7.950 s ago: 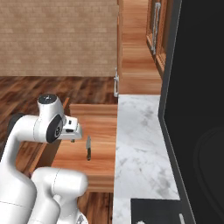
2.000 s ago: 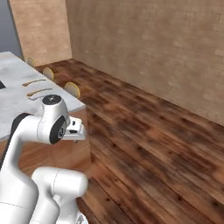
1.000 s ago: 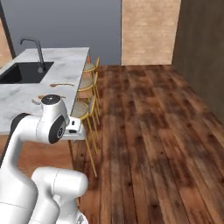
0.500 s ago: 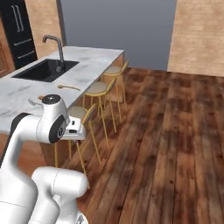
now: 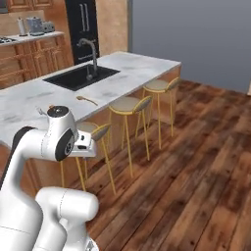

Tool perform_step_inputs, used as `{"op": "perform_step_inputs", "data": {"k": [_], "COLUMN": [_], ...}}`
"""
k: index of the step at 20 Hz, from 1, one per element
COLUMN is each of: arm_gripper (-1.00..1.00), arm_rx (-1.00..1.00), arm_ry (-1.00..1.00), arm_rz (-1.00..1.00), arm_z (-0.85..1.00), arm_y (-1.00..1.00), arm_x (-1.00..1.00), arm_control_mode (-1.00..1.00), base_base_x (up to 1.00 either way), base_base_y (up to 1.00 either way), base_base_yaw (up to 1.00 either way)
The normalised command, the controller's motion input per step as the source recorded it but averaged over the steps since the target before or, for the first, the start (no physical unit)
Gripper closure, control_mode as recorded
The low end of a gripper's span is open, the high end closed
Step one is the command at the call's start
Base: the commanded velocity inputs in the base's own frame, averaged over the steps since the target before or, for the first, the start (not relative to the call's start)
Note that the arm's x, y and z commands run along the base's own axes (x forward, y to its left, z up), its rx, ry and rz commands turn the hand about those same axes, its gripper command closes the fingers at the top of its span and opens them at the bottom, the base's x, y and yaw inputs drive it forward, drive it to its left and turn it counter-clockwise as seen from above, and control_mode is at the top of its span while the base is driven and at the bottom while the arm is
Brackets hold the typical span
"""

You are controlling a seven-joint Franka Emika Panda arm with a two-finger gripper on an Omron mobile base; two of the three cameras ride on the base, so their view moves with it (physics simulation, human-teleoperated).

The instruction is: Pick up the metallic utensils from the counter and place them in the open drawer. Make sure not to pick up any wooden utensils.

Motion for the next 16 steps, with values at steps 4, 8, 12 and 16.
{"op": "perform_step_inputs", "data": {"k": [4,8,12,16], "arm_gripper": [-1.00,-1.00,-1.00,-1.00], "arm_rx": [0.00,0.00,0.00,0.00], "arm_ry": [0.00,0.00,0.00,0.00], "arm_rz": [0.00,0.00,0.00,0.00], "arm_z": [0.00,0.00,0.00,0.00], "arm_y": [0.00,0.00,0.00,0.00], "arm_x": [0.00,0.00,0.00,0.00], "arm_control_mode": [1.00,1.00,1.00,1.00], "base_base_x": [0.98,0.92,0.70,0.48], "base_base_y": [-0.43,-0.26,-0.29,-0.37], "base_base_yaw": [0.76,0.84,0.86,0.78]}}
